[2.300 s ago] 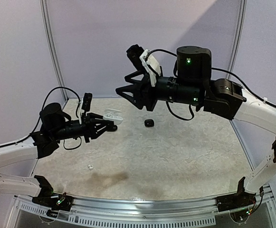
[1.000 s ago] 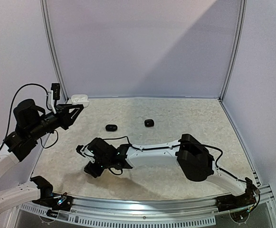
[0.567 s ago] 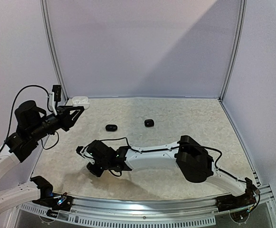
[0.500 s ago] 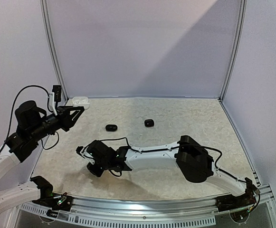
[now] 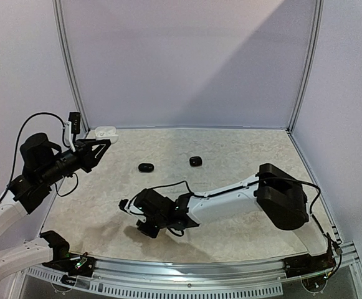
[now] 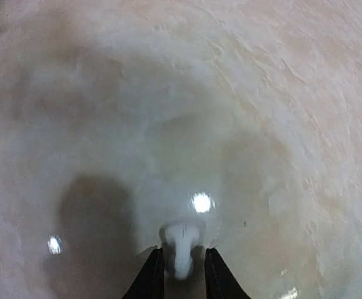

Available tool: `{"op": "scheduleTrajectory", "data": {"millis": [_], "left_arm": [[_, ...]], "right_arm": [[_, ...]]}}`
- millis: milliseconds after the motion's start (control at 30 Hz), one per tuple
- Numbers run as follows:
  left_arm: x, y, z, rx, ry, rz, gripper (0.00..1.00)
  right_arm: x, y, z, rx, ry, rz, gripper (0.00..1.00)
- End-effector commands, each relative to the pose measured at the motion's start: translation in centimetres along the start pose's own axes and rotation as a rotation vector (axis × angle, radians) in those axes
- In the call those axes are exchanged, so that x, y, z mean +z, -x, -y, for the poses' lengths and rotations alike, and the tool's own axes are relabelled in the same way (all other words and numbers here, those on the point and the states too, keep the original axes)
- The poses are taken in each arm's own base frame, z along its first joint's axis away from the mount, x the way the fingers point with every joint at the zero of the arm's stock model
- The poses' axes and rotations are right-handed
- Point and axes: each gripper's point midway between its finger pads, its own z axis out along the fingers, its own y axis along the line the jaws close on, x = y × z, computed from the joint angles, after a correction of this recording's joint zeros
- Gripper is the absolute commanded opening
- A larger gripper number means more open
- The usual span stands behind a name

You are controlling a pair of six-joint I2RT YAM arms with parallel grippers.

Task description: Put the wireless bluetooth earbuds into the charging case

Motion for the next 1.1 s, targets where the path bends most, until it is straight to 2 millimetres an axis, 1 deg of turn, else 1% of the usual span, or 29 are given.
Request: {"op": "scheduleTrajectory", "data": {"millis": [0,33,133,167,300,367,467,600,667,700,733,800,900,1000,1067], "left_arm": [[0.1,0.2,-0.1,0.015,-0.009,0.018,0.0],[0.1,0.1,-0.1,0.015,-0.008,0.019,0.0],[0.2,0.3,0.0,0.015,-0.013,0.024,0.0],[0.3,0.1,-0.1,0.015,-0.014,0.02,0.0],[0.4,0.0,-0.1,0.012,-0.016,0.016,0.0],[0.5,-0.1,-0.1,0.01,-0.018,0.015,0.0],[0.5,-0.1,-0.1,0.009,-0.02,0.018,0.0],[0.5,0.0,0.1,0.014,-0.029,0.017,0.0],[0.5,-0.1,0.3,0.02,-0.04,0.014,0.0],[0.4,-0.2,0.5,0.023,-0.052,0.011,0.0],[0.4,-0.4,0.8,0.034,-0.075,0.008,0.0],[0.4,-0.7,2.0,0.052,-0.146,0.006,0.0],[0.4,-1.2,3.2,0.031,-0.227,-0.01,0.0],[0.3,-1.2,4.1,0.025,-0.285,-0.008,0.0],[0.2,-1.2,4.4,0.026,-0.3,-0.007,0.0]], "right_arm": [[-2.9,-4.6,1.2,-0.067,-0.055,-0.128,0.22],[-3.7,-4.7,1.4,-0.065,-0.056,-0.122,0.22],[-5.0,-5.2,1.3,-0.045,-0.041,-0.108,0.21],[-5.6,-5.1,1.3,-0.037,-0.038,-0.099,0.21],[-6.7,-5.9,1.8,-0.016,-0.052,-0.105,0.25],[-7.1,-5.2,2.1,-0.001,-0.051,-0.075,0.26],[-7.3,-2.8,3.0,0.099,-0.034,0.003,0.27],[-6.8,0.2,4.6,0.184,-0.049,0.075,0.27],[-5.9,1.0,4.6,0.193,-0.037,0.084,0.29],[-5.4,1.1,4.6,0.193,-0.029,0.081,0.29],[-4.6,0.8,4.4,0.191,-0.024,0.07,0.3],[-3.8,0.7,4.3,0.189,-0.016,0.068,0.3],[-3.0,0.8,4.0,0.194,0.021,0.074,0.32],[-2.4,1.0,3.9,0.189,0.045,0.069,0.32],[-2.0,1.7,3.9,0.16,0.048,0.066,0.33]]}}
